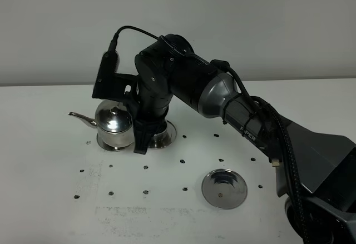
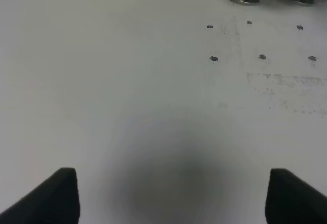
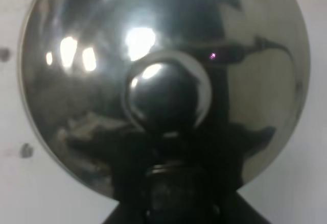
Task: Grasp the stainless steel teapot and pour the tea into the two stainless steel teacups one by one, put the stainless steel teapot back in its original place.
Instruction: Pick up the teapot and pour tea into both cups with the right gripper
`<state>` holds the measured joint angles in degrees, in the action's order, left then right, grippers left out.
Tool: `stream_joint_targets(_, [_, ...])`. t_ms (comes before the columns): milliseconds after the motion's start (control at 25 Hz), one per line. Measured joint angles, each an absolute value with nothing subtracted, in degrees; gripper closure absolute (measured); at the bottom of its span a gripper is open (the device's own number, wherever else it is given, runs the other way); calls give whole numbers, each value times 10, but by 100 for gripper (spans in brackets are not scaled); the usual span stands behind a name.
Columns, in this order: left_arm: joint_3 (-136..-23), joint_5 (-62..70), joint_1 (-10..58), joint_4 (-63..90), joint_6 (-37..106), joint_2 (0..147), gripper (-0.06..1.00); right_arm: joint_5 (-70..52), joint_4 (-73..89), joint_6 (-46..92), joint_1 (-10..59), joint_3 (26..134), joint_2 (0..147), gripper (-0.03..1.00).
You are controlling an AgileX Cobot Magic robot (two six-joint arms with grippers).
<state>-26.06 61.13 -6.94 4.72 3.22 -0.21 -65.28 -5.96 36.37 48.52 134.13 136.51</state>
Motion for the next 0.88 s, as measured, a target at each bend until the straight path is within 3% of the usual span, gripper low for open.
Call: stream_joint_targets(880, [-261,611,-69,47,32,-2,22,-466,-47,659,413,1341,1368,79])
